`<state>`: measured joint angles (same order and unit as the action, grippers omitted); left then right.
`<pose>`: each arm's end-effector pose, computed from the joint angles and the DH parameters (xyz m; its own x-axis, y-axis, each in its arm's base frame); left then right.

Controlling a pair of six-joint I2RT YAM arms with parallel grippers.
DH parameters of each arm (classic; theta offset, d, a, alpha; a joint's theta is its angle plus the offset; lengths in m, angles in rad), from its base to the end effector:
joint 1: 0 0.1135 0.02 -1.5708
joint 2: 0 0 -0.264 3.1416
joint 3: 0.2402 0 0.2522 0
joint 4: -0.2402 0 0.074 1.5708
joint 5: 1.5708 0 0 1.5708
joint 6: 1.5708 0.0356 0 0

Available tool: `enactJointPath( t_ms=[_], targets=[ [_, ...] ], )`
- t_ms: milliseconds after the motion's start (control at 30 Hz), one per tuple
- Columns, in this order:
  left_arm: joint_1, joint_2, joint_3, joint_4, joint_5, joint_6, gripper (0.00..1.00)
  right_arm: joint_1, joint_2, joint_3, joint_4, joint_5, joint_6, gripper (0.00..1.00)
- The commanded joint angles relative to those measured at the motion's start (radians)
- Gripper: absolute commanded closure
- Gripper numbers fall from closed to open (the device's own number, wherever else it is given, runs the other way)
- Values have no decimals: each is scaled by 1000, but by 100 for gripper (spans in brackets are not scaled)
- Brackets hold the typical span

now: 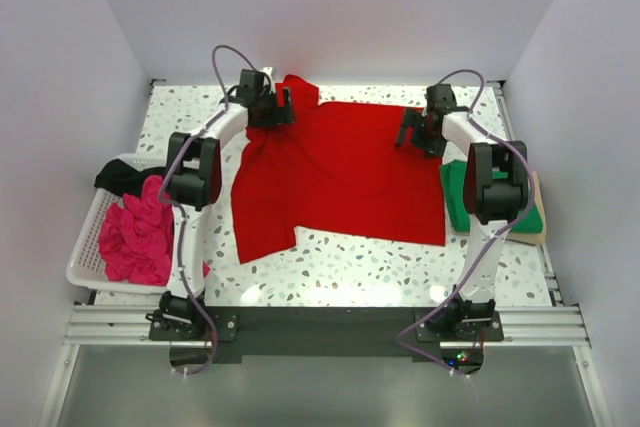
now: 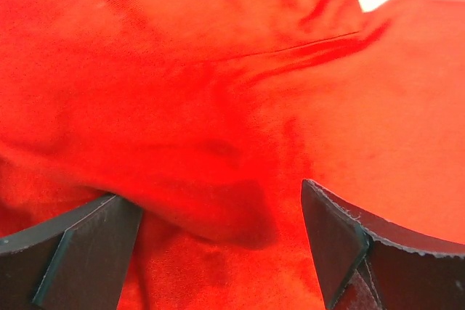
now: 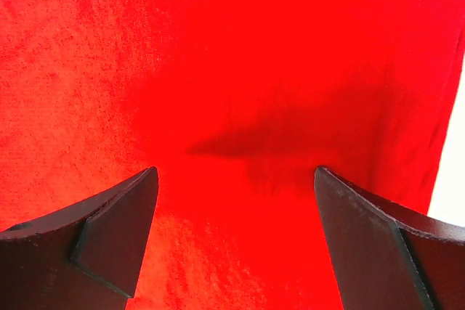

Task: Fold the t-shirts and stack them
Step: Flatten the tshirt out

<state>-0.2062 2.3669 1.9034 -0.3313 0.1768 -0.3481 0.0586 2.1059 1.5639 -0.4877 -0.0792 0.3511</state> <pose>0.5184 -0.1148 0.1645 -0.7666 -0.1827 -0.6156 0.0645 0.9319 -0.3569 0.4509 0.0293 0.1718 -0.8375 0.2943 -0.4603 0.2013 0.9495 0.2408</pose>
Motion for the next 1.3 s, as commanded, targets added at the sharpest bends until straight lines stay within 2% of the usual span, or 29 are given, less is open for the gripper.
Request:
enactJointPath(
  t_ms=[0, 100, 200, 367, 467, 533, 633, 833, 1267],
  targets=[
    [-22, 68, 106, 6, 136, 17, 7, -9, 49, 80, -72, 73, 6, 9],
    [-15, -3, 100, 41, 144, -31, 7, -9, 66, 116, -78, 61, 3, 9],
    [14, -134, 13, 83, 115, -71, 7, -9, 71, 125, -75, 48, -6, 9],
    [97, -352, -217, 95, 18, -115, 6, -9, 63, 122, -74, 26, -27, 8],
    [137, -420, -332, 84, -16, -105, 7, -8, 48, 110, -65, 18, -37, 8],
    [151, -434, -381, 71, -14, -82, 10, -9, 45, 108, -57, 6, -38, 8],
    [151, -425, -412, 55, 16, -60, 20, -9, 43, 108, -58, -8, -43, 8],
    [151, -406, -449, 52, 119, -55, 30, -9, 40, 111, -57, -24, -41, 8],
    [149, -331, -477, 20, 133, -29, 33, -9, 32, 111, -54, -37, -29, 8]
  ],
)
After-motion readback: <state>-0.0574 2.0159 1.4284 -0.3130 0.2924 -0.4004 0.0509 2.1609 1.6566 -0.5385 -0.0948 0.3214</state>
